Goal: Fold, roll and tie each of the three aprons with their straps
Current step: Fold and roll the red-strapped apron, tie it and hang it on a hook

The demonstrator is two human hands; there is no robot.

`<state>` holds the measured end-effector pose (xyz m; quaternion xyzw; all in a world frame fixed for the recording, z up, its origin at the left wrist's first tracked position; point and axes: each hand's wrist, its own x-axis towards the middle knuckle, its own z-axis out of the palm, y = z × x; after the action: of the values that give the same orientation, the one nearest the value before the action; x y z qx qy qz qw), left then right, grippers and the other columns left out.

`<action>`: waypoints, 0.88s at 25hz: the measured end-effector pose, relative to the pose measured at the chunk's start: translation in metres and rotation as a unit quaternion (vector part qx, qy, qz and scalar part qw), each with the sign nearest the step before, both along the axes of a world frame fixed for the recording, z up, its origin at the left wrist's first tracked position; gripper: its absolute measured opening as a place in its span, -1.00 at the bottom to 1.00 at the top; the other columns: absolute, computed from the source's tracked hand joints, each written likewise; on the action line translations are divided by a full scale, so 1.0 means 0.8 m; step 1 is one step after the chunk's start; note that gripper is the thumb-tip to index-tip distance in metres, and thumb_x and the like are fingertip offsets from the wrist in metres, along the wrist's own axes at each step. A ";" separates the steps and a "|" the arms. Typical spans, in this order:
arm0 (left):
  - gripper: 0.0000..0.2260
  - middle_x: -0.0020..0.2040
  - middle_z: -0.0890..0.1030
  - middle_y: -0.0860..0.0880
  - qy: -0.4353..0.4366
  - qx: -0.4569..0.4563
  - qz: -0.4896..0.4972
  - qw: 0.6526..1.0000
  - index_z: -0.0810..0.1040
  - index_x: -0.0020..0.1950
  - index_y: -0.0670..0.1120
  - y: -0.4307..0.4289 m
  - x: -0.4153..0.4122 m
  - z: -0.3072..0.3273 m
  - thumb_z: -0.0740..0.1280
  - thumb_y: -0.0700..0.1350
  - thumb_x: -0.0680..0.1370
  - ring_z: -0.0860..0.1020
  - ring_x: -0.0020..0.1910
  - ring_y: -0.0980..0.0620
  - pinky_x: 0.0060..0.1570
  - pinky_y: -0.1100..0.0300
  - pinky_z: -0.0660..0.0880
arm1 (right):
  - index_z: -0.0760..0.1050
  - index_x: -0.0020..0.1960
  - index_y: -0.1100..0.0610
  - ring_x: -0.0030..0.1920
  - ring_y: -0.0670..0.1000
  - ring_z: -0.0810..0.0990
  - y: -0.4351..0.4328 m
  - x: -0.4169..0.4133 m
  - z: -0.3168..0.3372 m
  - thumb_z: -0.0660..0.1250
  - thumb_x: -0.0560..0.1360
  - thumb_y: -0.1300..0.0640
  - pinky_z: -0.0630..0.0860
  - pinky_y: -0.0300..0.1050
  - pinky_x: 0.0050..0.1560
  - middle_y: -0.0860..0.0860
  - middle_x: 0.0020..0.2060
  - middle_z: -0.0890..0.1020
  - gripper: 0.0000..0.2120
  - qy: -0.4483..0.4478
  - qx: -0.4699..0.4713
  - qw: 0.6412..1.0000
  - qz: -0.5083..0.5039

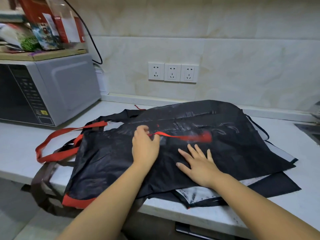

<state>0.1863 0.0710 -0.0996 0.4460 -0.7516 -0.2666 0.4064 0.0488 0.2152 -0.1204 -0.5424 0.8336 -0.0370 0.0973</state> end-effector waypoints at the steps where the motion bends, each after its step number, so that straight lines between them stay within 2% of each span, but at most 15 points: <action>1: -0.69 0.13 0.53 0.00 -0.039 0.019 -0.019 0.999 0.48 0.20 0.03 -0.011 0.001 -0.010 0.39 0.00 0.48 0.49 0.17 -0.09 0.17 -0.04 0.45 | -0.10 0.54 -0.26 0.55 0.03 -0.27 0.002 0.000 -0.002 -0.06 0.55 -0.35 -0.33 0.24 0.47 -0.04 0.57 -0.13 -0.40 0.004 -0.001 1.000 -0.001; 2: -0.79 0.07 0.57 0.03 -0.095 -0.006 -0.029 0.995 0.55 0.10 0.09 -0.020 0.005 -0.019 0.38 0.05 0.48 0.52 0.11 -0.07 0.12 0.00 0.48 | -0.09 0.54 -0.25 0.55 0.02 -0.27 0.004 0.000 -0.003 -0.05 0.55 -0.36 -0.33 0.23 0.47 -0.05 0.57 -0.12 -0.40 0.005 -0.003 1.000 -0.002; 3: -0.92 -0.01 0.61 0.05 -0.113 -0.014 -0.038 0.993 0.59 -0.03 0.13 -0.028 0.009 -0.024 0.36 0.07 0.50 0.55 0.05 -0.05 0.05 0.05 0.50 | -0.08 0.54 -0.25 0.55 0.02 -0.27 0.005 0.001 -0.003 -0.05 0.55 -0.36 -0.33 0.23 0.48 -0.06 0.57 -0.12 -0.39 0.004 -0.004 1.000 -0.005; 4: -0.91 -0.08 0.64 0.06 -0.094 0.018 -0.036 0.995 0.59 -0.14 0.12 -0.033 0.013 -0.025 0.33 0.06 0.53 0.58 -0.02 -0.03 -0.03 0.10 0.51 | -0.07 0.54 -0.24 0.55 0.02 -0.27 0.005 0.000 -0.003 -0.05 0.54 -0.37 -0.33 0.23 0.48 -0.06 0.57 -0.12 -0.39 0.003 -0.003 1.000 -0.006; 6: -0.84 -0.14 0.65 -0.03 0.069 0.178 -0.002 0.982 0.53 -0.13 -0.02 -0.044 0.014 -0.016 0.24 -0.05 0.61 0.62 -0.23 0.01 -0.26 0.18 0.49 | -0.08 0.55 -0.23 0.55 0.02 -0.27 0.004 0.000 -0.001 -0.07 0.54 -0.37 -0.32 0.23 0.48 -0.06 0.57 -0.13 -0.38 0.003 0.004 1.000 -0.003; 8: -0.87 -0.02 0.61 -0.15 0.294 0.316 0.061 0.900 0.44 0.03 -0.15 -0.060 0.024 0.004 0.10 -0.20 0.63 0.59 -0.43 0.09 -0.49 0.28 0.42 | -0.10 0.55 -0.23 0.54 0.03 -0.28 0.004 0.001 0.000 -0.09 0.55 -0.37 -0.32 0.23 0.48 -0.05 0.57 -0.15 -0.39 0.000 0.007 1.000 -0.002; 9: -0.84 0.10 0.57 -0.19 0.352 0.329 0.103 0.870 0.40 0.14 -0.17 -0.066 0.032 0.015 0.09 -0.24 0.62 0.61 -0.39 0.08 -0.47 0.29 0.43 | -0.10 0.55 -0.24 0.54 0.03 -0.29 0.005 0.001 -0.001 -0.09 0.55 -0.36 -0.32 0.23 0.48 -0.06 0.57 -0.15 -0.39 0.002 0.006 1.000 -0.003; 10: -0.76 0.24 0.49 -0.20 0.340 0.302 0.147 0.879 0.35 0.27 -0.17 -0.068 0.040 0.024 0.13 -0.26 0.60 0.64 -0.22 -0.01 -0.32 0.24 0.49 | -0.11 0.55 -0.24 0.54 0.03 -0.29 0.005 0.003 -0.001 -0.10 0.55 -0.36 -0.32 0.23 0.48 -0.06 0.57 -0.15 -0.39 0.005 0.007 1.000 -0.002; 12: -0.52 0.39 0.32 -0.17 0.171 0.116 0.215 0.955 0.26 0.43 -0.10 -0.061 0.053 0.033 0.25 -0.26 0.52 0.49 0.16 -0.19 0.08 0.03 0.44 | -0.11 0.55 -0.23 0.55 0.04 -0.27 0.005 0.004 0.002 -0.08 0.56 -0.35 -0.31 0.24 0.48 -0.05 0.57 -0.15 -0.40 0.005 0.020 1.000 -0.001; 13: -0.49 0.38 0.32 -0.15 0.103 -0.011 0.192 0.976 0.29 0.43 -0.08 -0.047 0.053 0.036 0.28 -0.26 0.49 0.42 0.23 -0.19 0.17 -0.03 0.40 | -0.08 0.55 -0.23 0.55 0.05 -0.25 0.002 0.004 0.005 -0.06 0.56 -0.33 -0.29 0.24 0.48 -0.04 0.57 -0.12 -0.41 -0.002 0.028 1.000 -0.003; 15: -0.63 0.27 0.46 -0.08 -0.015 -0.146 0.013 0.989 0.46 0.30 -0.04 -0.004 0.033 0.039 0.29 -0.22 0.49 0.42 0.24 -0.12 0.23 -0.05 0.39 | 0.06 0.53 -0.21 0.55 0.09 -0.08 -0.010 0.002 0.013 0.00 0.58 -0.26 -0.17 0.22 0.48 0.00 0.56 0.03 -0.46 -0.005 0.014 1.000 -0.021; 17: -0.70 0.36 0.45 -0.02 -0.201 -0.122 -0.157 0.959 0.50 0.30 0.04 0.043 0.004 0.019 0.23 -0.08 0.57 0.36 0.38 -0.08 0.36 -0.10 0.29 | 0.21 0.48 -0.15 0.49 0.10 0.14 -0.020 0.005 0.014 0.00 0.62 -0.15 0.02 0.17 0.47 0.03 0.48 0.25 -0.56 0.031 -0.045 0.998 -0.036; 18: -0.66 0.49 0.31 -0.01 -0.289 -0.089 -0.191 0.934 0.41 0.40 0.08 0.061 -0.006 0.003 0.16 0.01 0.62 0.21 0.50 -0.07 0.45 -0.20 0.13 | 0.23 0.47 -0.12 0.48 0.09 0.17 -0.020 0.008 0.010 -0.02 0.64 -0.11 0.05 0.15 0.47 0.03 0.47 0.27 -0.58 0.045 -0.067 0.996 -0.037; 20: -0.56 0.61 -0.01 0.05 -0.397 -0.046 -0.200 0.894 0.16 0.53 0.18 0.075 -0.012 -0.025 0.00 0.17 0.65 -0.11 0.58 -0.01 0.40 -0.40 -0.18 | 0.16 0.51 -0.11 0.54 0.06 0.04 -0.012 0.011 -0.001 -0.07 0.66 -0.08 -0.06 0.13 0.51 0.01 0.54 0.16 -0.57 0.036 -0.076 0.995 -0.045; 22: -0.50 0.61 -0.10 0.08 -0.430 -0.045 -0.200 0.879 0.03 0.55 0.24 0.068 -0.010 -0.041 -0.09 0.29 0.61 -0.20 0.57 0.02 0.36 -0.45 -0.26 | 0.05 0.54 -0.19 0.56 0.04 -0.15 0.006 -0.009 -0.007 -0.11 0.63 -0.20 -0.22 0.18 0.51 -0.06 0.57 0.00 -0.52 0.018 -0.054 0.995 -0.076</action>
<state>0.1781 0.1253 -0.1322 0.3381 -0.9368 -0.0903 0.0006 0.0415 0.2203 -0.1259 -0.4822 0.8710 -0.0795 0.0496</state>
